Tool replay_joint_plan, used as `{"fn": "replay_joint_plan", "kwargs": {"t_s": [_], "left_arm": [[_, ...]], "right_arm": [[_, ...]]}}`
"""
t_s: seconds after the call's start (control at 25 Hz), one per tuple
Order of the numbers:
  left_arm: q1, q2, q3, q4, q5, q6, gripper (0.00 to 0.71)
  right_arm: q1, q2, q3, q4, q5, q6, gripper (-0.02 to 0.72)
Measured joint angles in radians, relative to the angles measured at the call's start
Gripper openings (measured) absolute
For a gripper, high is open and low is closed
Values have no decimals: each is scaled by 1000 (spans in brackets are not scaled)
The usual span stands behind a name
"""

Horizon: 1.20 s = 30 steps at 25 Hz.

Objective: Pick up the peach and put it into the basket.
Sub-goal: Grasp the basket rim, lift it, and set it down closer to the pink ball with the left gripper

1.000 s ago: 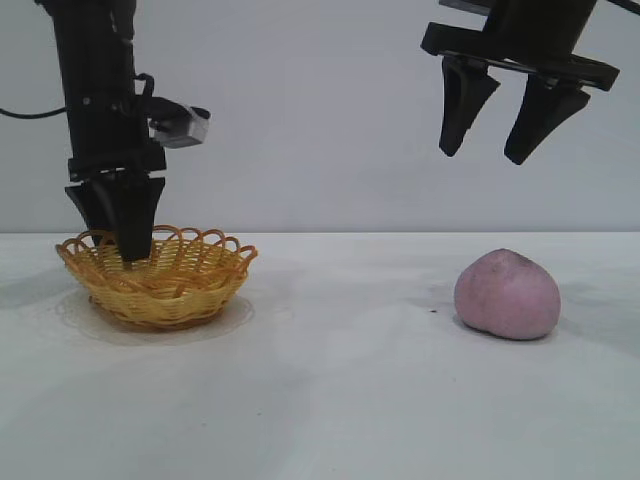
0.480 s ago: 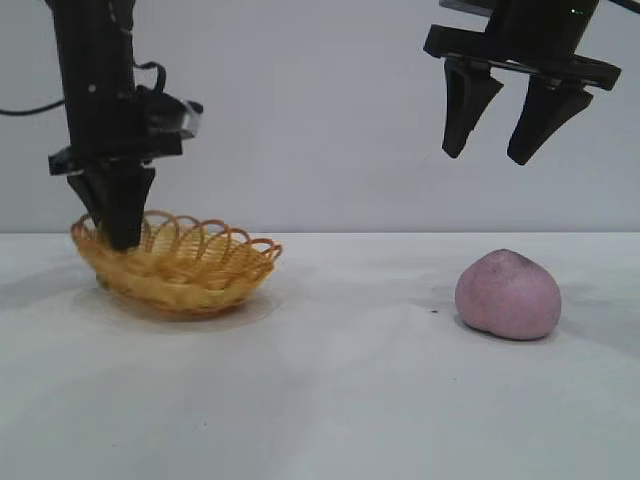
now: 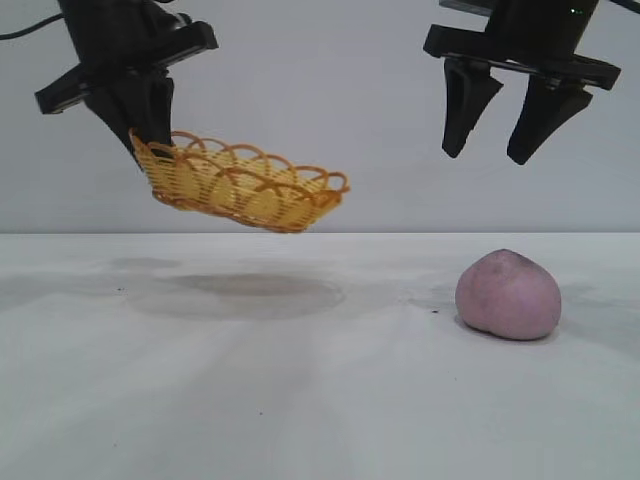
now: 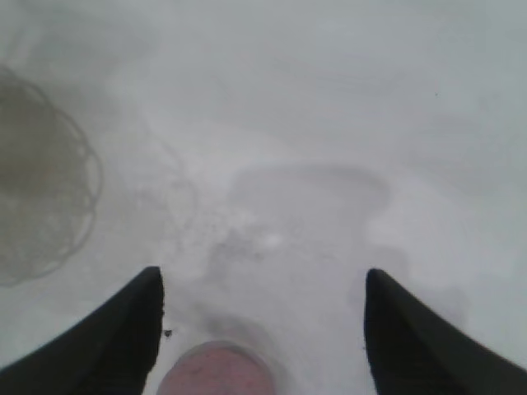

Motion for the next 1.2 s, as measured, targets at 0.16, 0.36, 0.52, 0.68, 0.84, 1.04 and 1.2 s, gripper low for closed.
{"fn": "replay_joint_plan", "kwargs": {"t_s": [0.16, 0.36, 0.52, 0.68, 0.84, 1.04, 1.2], "left_arm": [[0, -70, 196, -122, -125, 18, 0], [0, -103, 388, -296, -266, 83, 0], [0, -103, 457, -321, -328, 113, 0], [-2, -101, 464, -369, -370, 170, 0], [-28, -70, 464, -396, -388, 211, 0], [-48, -48, 464, -398, -417, 212, 0], [-48, -48, 464, -399, -423, 212, 148]], "right_arm": [[0, 0, 0, -2, -8, 0, 449], [0, 0, 0, -2, -8, 0, 449], [0, 0, 0, -2, -8, 0, 449], [0, 0, 0, -2, -8, 0, 449], [0, 0, 0, -2, -7, 0, 449], [0, 0, 0, -2, 7, 0, 449], [0, 0, 0, -2, 14, 0, 449]]}}
